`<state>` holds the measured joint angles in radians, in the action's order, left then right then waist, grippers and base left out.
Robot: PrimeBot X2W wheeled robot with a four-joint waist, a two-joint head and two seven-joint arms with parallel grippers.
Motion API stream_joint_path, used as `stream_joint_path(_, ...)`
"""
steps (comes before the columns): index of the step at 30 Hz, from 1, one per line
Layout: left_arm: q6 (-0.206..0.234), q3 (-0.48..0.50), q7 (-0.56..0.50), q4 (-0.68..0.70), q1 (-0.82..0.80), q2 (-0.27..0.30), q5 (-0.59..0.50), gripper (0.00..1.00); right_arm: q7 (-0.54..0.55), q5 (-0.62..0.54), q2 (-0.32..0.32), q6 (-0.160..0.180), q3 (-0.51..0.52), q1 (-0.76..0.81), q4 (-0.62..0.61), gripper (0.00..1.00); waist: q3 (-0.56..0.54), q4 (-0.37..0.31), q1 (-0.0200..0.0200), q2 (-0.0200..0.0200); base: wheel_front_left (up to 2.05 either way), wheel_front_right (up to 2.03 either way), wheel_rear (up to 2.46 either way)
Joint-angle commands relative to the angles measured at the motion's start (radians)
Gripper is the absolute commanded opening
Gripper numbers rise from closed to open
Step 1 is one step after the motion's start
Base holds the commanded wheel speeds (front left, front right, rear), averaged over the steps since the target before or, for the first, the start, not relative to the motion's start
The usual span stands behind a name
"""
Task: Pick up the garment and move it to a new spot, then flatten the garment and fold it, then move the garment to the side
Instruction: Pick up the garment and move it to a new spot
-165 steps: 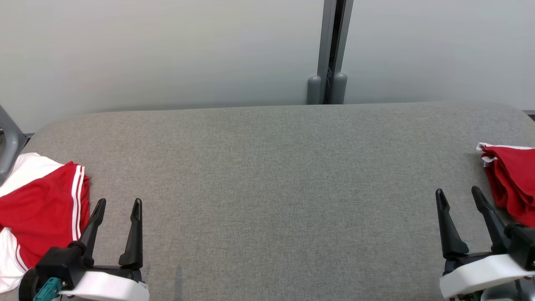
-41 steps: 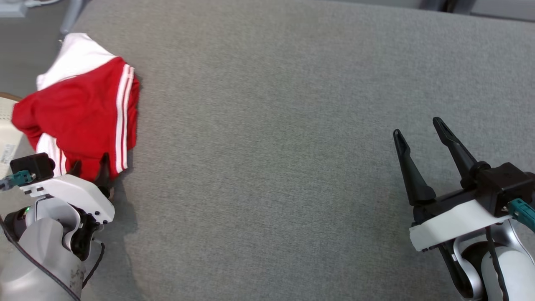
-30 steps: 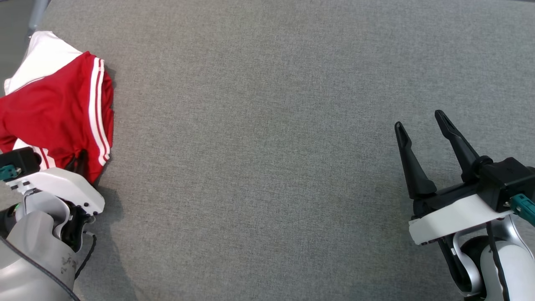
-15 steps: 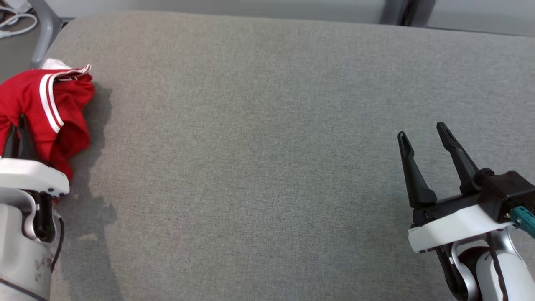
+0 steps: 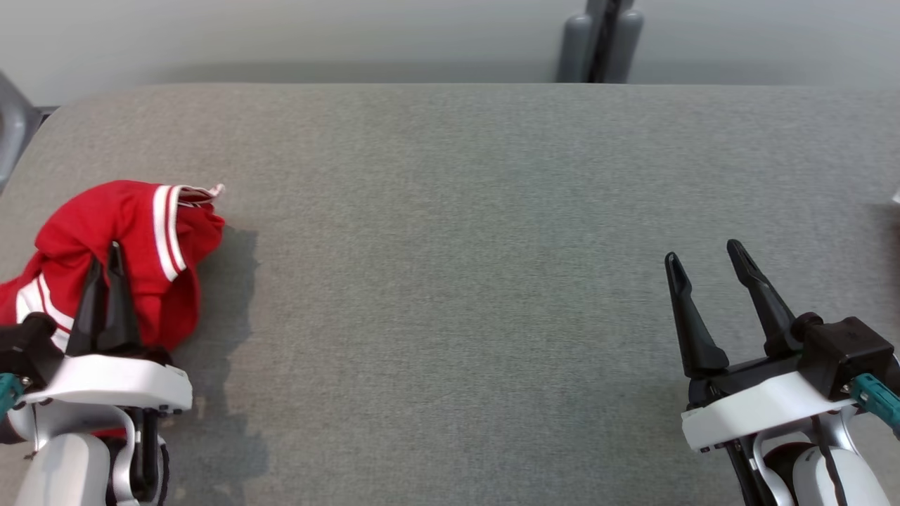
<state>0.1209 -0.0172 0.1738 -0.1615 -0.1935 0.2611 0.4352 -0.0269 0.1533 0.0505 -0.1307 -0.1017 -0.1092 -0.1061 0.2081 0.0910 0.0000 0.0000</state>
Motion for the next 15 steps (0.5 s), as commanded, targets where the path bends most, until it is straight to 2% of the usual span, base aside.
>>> stream_joint_path(1, 0.014, -0.008, -0.020, 0.052, 0.028, 0.003, -0.012, 0.00, -0.008, 0.010, 0.002, 0.000, -0.002, 0.014, 0.004, 1.00, -0.016, -0.037, 0.0000, 0.0000, 0.00, 0.00, 0.00)
stream_joint_path(9, 0.028, -0.068, -0.095, 0.217, 0.083, 0.003, -0.042, 0.00, -0.026, 0.036, 0.002, 0.000, -0.010, 0.022, 0.010, 1.00, -0.019, -0.131, 0.0000, 0.0000, 0.00, 0.00, 0.00)
stream_joint_path(15, 0.006, -0.134, -0.136, 0.283, 0.061, -0.001, -0.061, 0.00, -0.045, 0.056, 0.002, 0.000, -0.014, 0.022, 0.018, 1.00, -0.002, -0.222, 0.0000, 0.0000, 0.00, 0.00, 0.00)
